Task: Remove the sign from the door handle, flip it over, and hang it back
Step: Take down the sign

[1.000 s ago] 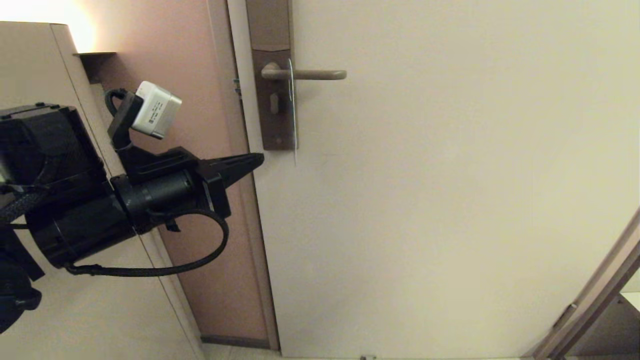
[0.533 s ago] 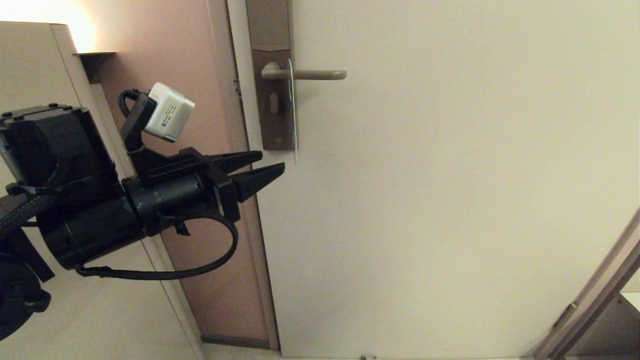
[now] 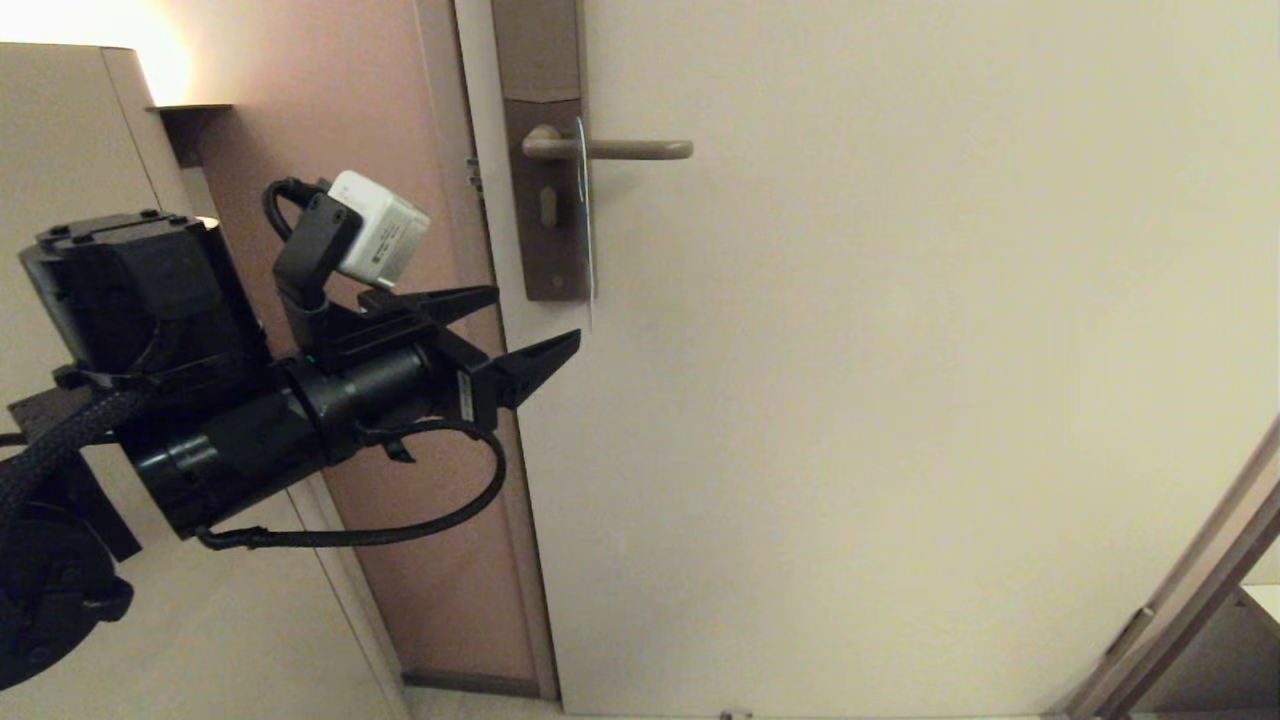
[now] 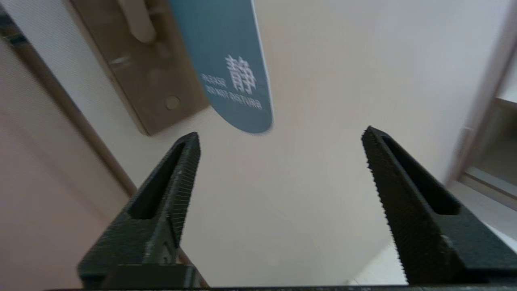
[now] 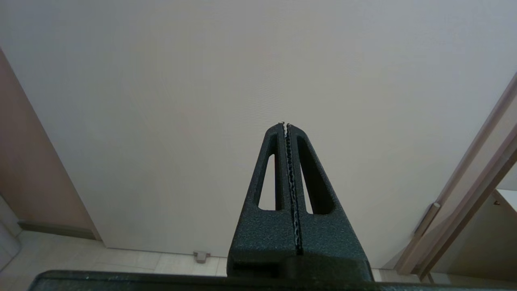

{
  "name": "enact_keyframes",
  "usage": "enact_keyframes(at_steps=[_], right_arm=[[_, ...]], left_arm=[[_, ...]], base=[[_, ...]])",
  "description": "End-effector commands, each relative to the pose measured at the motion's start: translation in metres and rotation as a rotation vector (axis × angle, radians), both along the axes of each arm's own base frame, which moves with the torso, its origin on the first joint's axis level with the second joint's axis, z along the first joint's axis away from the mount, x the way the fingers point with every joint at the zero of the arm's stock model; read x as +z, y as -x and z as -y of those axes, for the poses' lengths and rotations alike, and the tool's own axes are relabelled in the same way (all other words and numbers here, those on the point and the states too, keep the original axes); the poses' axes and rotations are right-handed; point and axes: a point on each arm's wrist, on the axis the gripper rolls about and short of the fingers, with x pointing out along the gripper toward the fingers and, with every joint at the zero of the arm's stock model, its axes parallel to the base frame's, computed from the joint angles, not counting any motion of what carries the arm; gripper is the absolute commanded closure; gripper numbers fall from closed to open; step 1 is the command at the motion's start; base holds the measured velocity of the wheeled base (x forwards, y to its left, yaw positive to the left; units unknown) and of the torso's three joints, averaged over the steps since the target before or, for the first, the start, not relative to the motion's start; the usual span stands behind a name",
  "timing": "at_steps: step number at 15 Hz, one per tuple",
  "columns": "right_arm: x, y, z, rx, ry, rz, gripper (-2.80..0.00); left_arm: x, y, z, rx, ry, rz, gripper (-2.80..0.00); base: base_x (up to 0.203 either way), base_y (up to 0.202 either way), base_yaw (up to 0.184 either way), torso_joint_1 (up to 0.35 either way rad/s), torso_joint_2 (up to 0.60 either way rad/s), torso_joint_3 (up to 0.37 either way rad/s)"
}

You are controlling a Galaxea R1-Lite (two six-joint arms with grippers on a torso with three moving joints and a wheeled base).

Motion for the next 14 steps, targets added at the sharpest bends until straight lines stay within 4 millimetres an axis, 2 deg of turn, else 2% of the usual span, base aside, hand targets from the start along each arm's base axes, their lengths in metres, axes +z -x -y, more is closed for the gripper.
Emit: enact_keyframes(at_steps=[1,5,14], right_arm=[[0.0,0.0,0.0,0.001,-0.001,0.0,0.0],[0.0,0.0,0.0,0.001,0.001,0.0,0.0],[0.0,0.0,0.0,0.001,0.001,0.0,0.0]], left_arm=[[0.001,-0.005,0.009,0.024,0.002,0.007,-2.8],[0.006,-0.014,0.024,0.073,0.009,0.02,-2.8],[0.011,-0.028,0.03,0.215,0.014,0.034,-2.8]], base=[[0.0,0.0,0.0,0.0,0.0,0.0],[0.0,0.0,0.0,0.0,0.0,0.0],[0.0,0.0,0.0,0.0,0.0,0.0]])
